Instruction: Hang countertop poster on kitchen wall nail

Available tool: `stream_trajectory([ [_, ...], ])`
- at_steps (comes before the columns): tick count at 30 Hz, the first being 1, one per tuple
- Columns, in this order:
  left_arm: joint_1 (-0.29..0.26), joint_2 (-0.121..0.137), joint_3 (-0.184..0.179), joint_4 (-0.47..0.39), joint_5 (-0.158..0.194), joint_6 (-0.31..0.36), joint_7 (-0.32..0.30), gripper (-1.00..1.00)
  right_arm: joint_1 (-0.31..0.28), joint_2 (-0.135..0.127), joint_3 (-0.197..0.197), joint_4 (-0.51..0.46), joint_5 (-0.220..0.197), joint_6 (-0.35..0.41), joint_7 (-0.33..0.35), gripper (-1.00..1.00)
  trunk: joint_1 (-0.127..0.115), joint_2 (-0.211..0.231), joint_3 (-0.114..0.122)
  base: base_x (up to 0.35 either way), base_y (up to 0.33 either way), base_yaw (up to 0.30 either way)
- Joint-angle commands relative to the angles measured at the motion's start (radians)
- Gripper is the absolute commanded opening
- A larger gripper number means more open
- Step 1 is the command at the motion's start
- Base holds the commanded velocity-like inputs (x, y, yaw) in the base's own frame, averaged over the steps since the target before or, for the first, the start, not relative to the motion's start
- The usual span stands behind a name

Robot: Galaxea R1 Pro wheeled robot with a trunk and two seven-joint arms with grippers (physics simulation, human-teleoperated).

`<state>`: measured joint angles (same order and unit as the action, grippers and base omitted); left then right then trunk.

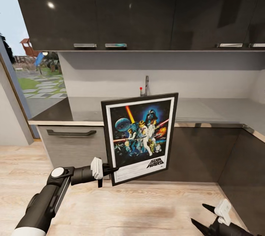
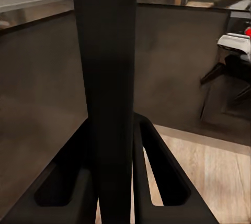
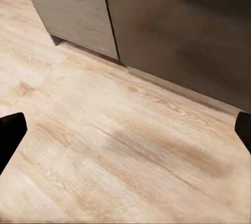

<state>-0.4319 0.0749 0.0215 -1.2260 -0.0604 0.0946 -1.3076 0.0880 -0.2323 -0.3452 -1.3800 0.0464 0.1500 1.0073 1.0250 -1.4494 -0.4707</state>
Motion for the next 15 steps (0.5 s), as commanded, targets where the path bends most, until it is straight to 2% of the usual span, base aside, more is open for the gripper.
stream_trajectory([
  [1, 0.000, 0.000, 0.002, -0.002, -0.005, 0.007, -0.003, -1.00, -0.012, -0.020, -0.001, -0.004, 0.003, 0.017, 0.039, 1.00, 0.000, -0.001, -0.001, 0.000, 0.000, 0.000],
  [3, 0.000, 0.002, 0.001, -0.002, -0.005, 0.009, -0.004, -1.00, -0.036, -0.049, -0.001, -0.006, 0.003, 0.027, 0.088, 1.00, 0.000, -0.001, -0.001, 0.000, 0.000, 0.000],
  [5, 0.001, 0.003, 0.000, -0.002, -0.004, 0.045, -0.013, -1.00, -0.072, -0.082, -0.001, -0.007, 0.004, 0.033, 0.155, 1.00, 0.000, -0.001, -0.001, 0.000, 0.000, 0.000],
  [8, 0.001, 0.003, 0.001, -0.002, -0.005, 0.088, -0.042, -1.00, -0.101, -0.101, -0.001, -0.007, 0.004, 0.038, 0.207, 1.00, 0.000, -0.001, -0.001, 0.000, 0.000, 0.000],
  [10, 0.000, 0.003, 0.001, -0.005, -0.006, 0.126, -0.089, -1.00, -0.147, -0.117, 0.000, -0.006, 0.004, 0.075, 0.281, 1.00, 0.000, -0.001, -0.001, 0.000, 0.000, 0.000],
  [15, 0.001, 0.003, 0.004, -0.008, -0.007, 0.150, -0.121, -1.00, -0.240, -0.130, 0.000, -0.004, 0.009, 0.123, 0.414, 1.00, 0.000, -0.001, -0.001, 0.000, 0.000, 0.000],
])
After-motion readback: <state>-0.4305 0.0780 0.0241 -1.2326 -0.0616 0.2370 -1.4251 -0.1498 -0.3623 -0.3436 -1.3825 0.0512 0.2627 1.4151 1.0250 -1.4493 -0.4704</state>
